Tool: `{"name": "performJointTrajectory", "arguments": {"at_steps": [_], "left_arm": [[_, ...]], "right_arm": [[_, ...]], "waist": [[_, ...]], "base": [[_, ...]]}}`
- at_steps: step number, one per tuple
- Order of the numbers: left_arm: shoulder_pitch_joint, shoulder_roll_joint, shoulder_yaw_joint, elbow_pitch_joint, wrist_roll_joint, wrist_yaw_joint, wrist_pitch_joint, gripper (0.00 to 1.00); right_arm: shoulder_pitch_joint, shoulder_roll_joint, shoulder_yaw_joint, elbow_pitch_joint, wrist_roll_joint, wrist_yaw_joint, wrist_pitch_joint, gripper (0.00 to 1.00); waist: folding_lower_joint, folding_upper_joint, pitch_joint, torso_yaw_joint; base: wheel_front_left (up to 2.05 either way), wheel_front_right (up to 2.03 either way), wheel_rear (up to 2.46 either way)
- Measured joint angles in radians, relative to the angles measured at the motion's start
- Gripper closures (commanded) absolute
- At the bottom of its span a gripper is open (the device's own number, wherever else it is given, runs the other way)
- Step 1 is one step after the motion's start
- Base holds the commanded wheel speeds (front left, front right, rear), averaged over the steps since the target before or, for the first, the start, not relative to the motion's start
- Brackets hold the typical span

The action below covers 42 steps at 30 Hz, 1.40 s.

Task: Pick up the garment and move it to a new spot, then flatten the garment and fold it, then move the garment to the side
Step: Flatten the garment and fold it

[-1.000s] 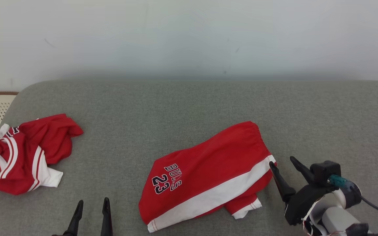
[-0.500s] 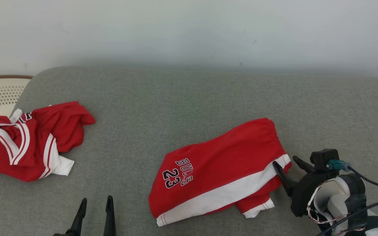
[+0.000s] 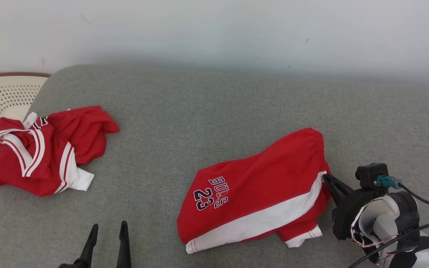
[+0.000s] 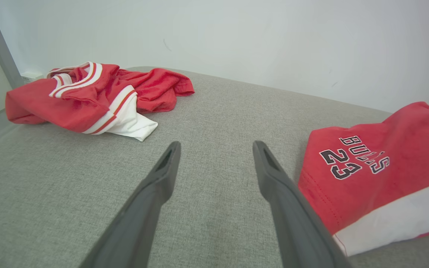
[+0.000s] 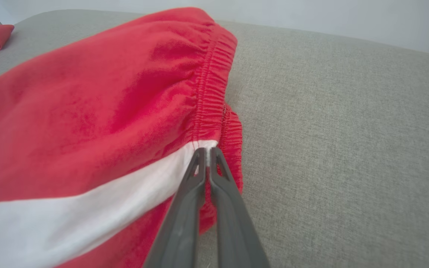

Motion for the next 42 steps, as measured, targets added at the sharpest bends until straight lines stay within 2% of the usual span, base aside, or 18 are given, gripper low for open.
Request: {"name": "performJointTrajectory", "arguments": {"at_steps": [4,9,17,18,25,33,42], "left_arm": [[0.005,-0.001,0.008,0.012,0.001,-0.001,0.0,0.0],[0.024,-0.002,0.02,0.029,0.0,-0.009,0.0,0.0],[0.042,-0.002,0.026,0.037,-0.006,-0.009,0.0,0.0],[0.044,-0.002,0.024,0.038,-0.007,-0.009,0.0,0.0],[0.046,-0.002,0.022,0.038,-0.014,0.0,0.0,0.0],[0.051,-0.002,0.026,0.041,-0.016,0.0,0.0,0.0],[0.059,-0.002,0.04,0.043,-0.016,-0.006,0.0,0.0]], "right_arm": [[0.001,-0.003,0.027,-0.008,0.02,0.0,-0.039,1.0],[0.037,-0.012,0.037,-0.106,0.064,0.0,-0.068,1.0],[0.105,-0.088,0.024,-0.279,0.061,0.0,-0.077,1.0],[0.13,-0.109,0.002,-0.328,0.055,0.0,-0.077,1.0],[0.257,-0.176,-0.073,-0.446,0.019,0.0,-0.077,1.0],[0.392,-0.211,-0.114,-0.621,0.035,0.0,-0.023,1.0],[0.533,-0.257,-0.219,-0.78,0.074,0.0,0.021,1.0]], "waist": [[0.0,0.0,-0.013,-0.01],[-0.0001,-0.0001,-0.041,-0.039],[-0.0001,-0.0001,-0.072,-0.111],[-0.0001,-0.0001,-0.076,-0.128],[-0.0001,0.0,-0.075,-0.168],[-0.0001,-0.0001,-0.076,-0.181],[-0.0002,-0.0001,-0.088,-0.188]], "base": [[0.0,0.0,0.0],[0.0,0.0,0.0],[0.0,0.0,0.0],[0.0,0.0,0.0],[0.0,0.0,0.0],[0.0,0.0,0.0],[0.0,0.0,0.0]]}}
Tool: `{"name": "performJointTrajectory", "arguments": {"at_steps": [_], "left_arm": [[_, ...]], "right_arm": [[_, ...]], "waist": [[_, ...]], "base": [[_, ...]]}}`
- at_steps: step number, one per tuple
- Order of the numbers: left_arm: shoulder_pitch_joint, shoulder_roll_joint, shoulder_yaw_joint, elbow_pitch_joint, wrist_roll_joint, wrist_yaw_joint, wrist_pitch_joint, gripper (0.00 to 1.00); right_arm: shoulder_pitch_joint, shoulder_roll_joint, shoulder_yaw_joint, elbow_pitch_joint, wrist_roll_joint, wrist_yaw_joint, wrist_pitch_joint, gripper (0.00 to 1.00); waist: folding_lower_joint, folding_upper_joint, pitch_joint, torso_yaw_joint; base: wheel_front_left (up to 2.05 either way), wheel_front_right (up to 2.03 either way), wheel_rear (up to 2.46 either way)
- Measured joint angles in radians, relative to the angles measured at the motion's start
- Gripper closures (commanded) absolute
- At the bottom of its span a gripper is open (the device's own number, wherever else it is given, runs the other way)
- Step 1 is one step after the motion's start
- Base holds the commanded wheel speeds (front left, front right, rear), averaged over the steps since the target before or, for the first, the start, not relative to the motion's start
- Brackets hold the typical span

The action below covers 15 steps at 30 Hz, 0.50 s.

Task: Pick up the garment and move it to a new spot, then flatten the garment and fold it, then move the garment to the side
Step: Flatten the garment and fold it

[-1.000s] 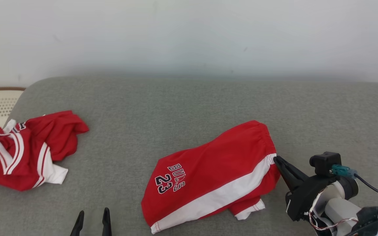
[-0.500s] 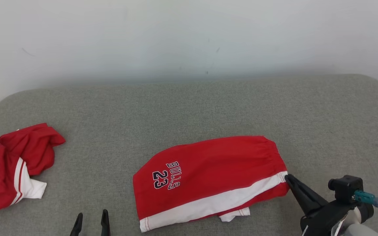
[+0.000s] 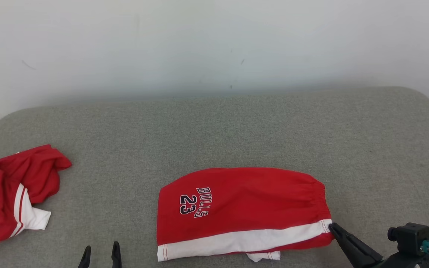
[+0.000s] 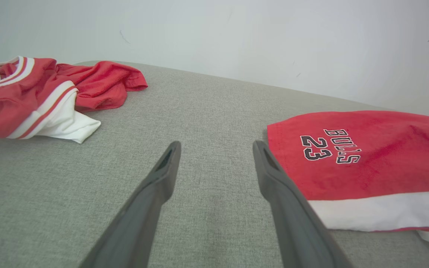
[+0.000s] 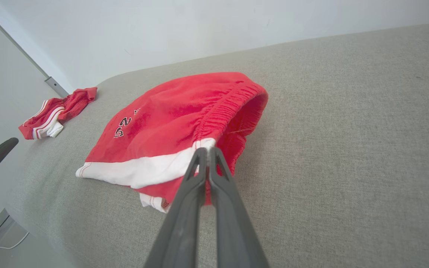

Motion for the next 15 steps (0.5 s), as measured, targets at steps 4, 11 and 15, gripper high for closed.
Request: {"name": "performJointTrajectory", "arguments": {"at_steps": [4,11,15], "left_arm": [[0.001,0.0,-0.002,-0.002,-0.001,0.006,0.0,0.0],[0.0,0.0,-0.011,0.007,-0.005,0.006,0.0,0.0],[0.0,0.0,-0.008,0.01,-0.009,0.006,0.0,0.0]], "right_arm": [[0.05,-0.023,-0.028,-0.04,0.026,0.0,0.052,1.0],[0.065,0.021,-0.047,0.032,-0.056,0.0,0.102,0.69],[0.071,0.063,-0.068,0.094,-0.098,0.0,0.107,0.0]], "waist": [[0.0,0.0001,0.001,-0.006],[0.0,0.0001,0.004,-0.008],[0.0,0.0,0.003,-0.007]], "base": [[0.0,0.0,0.0],[0.0,0.0,0.0],[0.0,0.0,0.0]]}}
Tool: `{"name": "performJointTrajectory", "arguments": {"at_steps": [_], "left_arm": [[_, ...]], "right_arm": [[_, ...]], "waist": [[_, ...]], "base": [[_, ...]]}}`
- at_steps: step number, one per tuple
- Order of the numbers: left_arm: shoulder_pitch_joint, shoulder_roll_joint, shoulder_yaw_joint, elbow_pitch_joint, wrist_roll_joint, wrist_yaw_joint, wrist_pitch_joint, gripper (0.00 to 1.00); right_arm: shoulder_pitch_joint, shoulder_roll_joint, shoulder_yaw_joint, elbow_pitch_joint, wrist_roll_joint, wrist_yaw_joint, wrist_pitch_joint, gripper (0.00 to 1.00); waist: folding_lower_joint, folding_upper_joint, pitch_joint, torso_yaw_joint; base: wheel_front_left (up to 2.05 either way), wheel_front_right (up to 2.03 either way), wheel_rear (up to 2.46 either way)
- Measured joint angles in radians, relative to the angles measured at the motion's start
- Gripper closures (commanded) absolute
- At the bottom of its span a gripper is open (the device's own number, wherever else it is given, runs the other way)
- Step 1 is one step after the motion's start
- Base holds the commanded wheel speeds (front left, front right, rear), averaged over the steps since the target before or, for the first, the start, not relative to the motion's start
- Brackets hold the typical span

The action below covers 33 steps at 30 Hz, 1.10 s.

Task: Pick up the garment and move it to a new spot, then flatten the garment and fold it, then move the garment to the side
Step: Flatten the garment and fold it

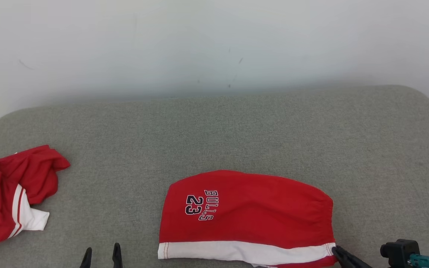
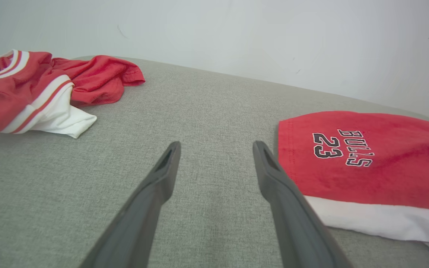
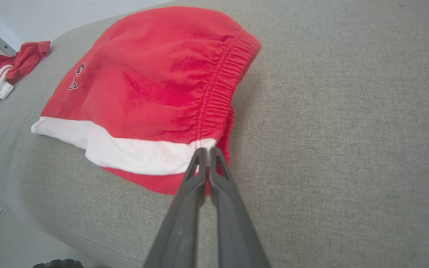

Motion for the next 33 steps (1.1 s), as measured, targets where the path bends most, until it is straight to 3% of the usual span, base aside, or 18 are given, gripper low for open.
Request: {"name": "performJointTrajectory", "arguments": {"at_steps": [8,14,33], "left_arm": [[0.001,0.0,0.007,-0.005,0.0,0.002,0.0,0.0],[0.007,0.0,0.015,-0.018,0.001,0.009,0.0,0.0],[0.04,0.005,0.075,-0.053,0.099,0.021,0.0,0.0]], "right_arm": [[0.009,0.052,-0.076,0.034,-0.051,0.0,-0.069,0.0],[0.003,0.107,-0.184,0.057,-0.166,0.0,-0.16,0.0],[0.067,0.293,-0.392,0.05,-0.396,0.0,-0.2,0.0]], "waist": [[-0.0001,0.0,-0.006,-0.001],[-0.0001,0.0,-0.011,-0.007],[0.0,0.0,-0.054,-0.013]], "base": [[0.0,0.0,0.0],[0.0,0.0,0.0],[0.0,0.0,0.0]]}}
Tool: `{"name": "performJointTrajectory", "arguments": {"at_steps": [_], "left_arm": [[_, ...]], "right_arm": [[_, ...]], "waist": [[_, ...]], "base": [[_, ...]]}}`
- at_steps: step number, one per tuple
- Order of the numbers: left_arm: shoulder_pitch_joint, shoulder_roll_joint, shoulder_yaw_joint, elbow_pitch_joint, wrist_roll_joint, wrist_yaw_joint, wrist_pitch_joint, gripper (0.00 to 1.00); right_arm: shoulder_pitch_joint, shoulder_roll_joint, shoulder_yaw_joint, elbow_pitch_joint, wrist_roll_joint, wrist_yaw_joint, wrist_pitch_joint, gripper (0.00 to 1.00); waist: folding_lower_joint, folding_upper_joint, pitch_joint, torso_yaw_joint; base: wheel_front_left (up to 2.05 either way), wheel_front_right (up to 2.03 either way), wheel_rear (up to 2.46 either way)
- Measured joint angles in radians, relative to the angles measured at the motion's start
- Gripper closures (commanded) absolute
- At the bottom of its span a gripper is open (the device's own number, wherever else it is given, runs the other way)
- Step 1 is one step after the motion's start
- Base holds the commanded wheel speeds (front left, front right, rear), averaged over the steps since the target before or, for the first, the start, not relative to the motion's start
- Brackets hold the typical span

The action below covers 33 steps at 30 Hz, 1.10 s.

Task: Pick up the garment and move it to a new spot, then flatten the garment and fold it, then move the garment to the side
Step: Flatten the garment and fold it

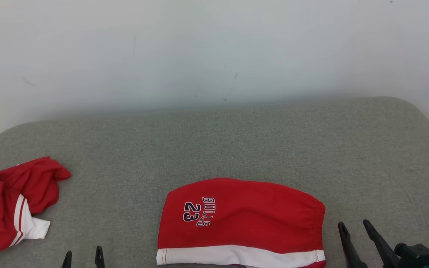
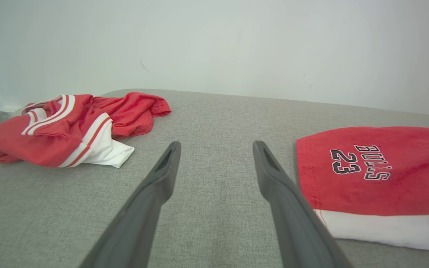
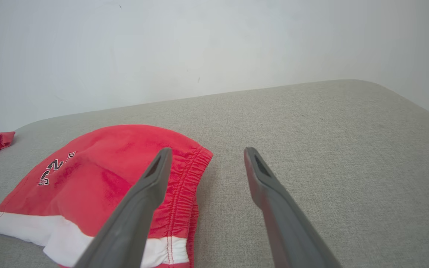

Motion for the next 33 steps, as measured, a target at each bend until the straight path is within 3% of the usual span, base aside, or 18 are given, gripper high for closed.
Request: {"name": "performJointTrajectory", "arguments": {"at_steps": [9,17,33], "left_arm": [[0.013,0.003,0.023,-0.012,0.006,-0.007,0.0,0.0],[0.018,0.007,0.022,0.0,0.016,-0.03,0.0,0.0],[0.018,0.01,0.031,-0.001,0.017,-0.03,0.0,0.0]], "right_arm": [[0.01,0.046,-0.021,-0.006,-0.035,0.0,-0.002,0.0],[0.014,0.06,-0.031,-0.004,-0.053,0.0,-0.001,0.0],[0.016,0.069,-0.032,-0.011,-0.067,0.0,0.004,0.0]], "waist": [[0.0,-0.0001,-0.017,-0.001],[0.0001,0.0,-0.026,-0.002],[0.0001,0.0,-0.018,-0.007]], "base": [[0.0,0.0,0.0],[0.0,0.0,0.0],[0.0,0.0,0.0]]}}
